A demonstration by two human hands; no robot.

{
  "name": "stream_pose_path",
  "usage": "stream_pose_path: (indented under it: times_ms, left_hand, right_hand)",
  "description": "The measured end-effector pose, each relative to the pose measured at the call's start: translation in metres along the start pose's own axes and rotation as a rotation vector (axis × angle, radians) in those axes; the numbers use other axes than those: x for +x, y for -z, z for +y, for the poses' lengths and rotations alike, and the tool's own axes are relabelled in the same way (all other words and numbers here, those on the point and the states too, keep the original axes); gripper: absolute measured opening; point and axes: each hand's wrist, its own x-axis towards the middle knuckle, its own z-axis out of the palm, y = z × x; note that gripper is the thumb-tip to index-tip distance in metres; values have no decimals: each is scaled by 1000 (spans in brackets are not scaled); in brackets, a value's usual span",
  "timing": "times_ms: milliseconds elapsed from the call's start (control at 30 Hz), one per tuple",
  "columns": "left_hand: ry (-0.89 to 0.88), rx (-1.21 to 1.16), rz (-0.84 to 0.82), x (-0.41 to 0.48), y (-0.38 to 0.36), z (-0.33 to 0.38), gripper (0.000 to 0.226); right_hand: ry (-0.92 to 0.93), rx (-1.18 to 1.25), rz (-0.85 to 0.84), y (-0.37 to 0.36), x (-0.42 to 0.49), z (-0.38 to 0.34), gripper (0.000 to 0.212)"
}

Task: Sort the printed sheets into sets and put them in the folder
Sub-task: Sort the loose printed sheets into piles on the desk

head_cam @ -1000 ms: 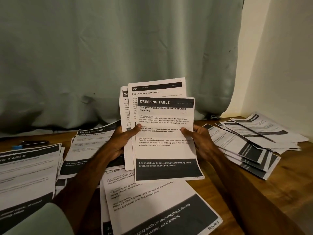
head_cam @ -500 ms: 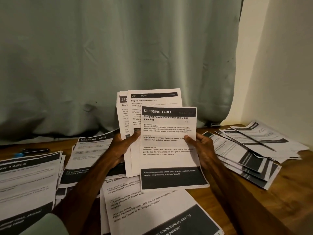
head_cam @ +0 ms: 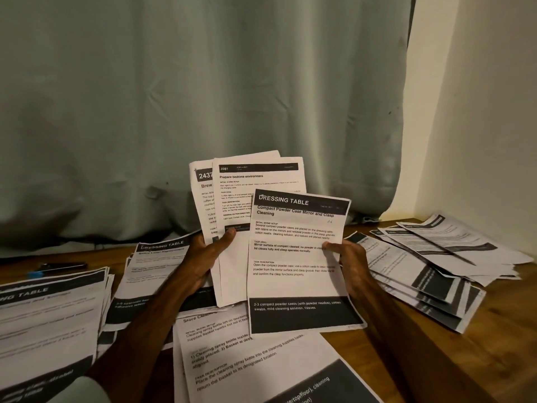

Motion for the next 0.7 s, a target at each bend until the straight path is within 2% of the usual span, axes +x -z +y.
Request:
stream_pose_path:
  times_ms: [67, 133, 367, 700]
  left_hand:
    - [-6, 5, -16, 1, 1, 0, 60]
    - [-7, 9, -28, 2, 2, -1, 55]
    - [-12, 14, -27, 4, 2, -1, 48]
    - [-10, 3, -14, 6, 5, -2, 57]
  right_hand:
    - [-2, -4, -2, 0, -1, 0, 18]
    - [-7, -4, 0, -1, -3, -1, 13]
    - [7, 24, 0, -3, -7, -3, 14]
    - [19, 5, -29, -5, -10, -5, 17]
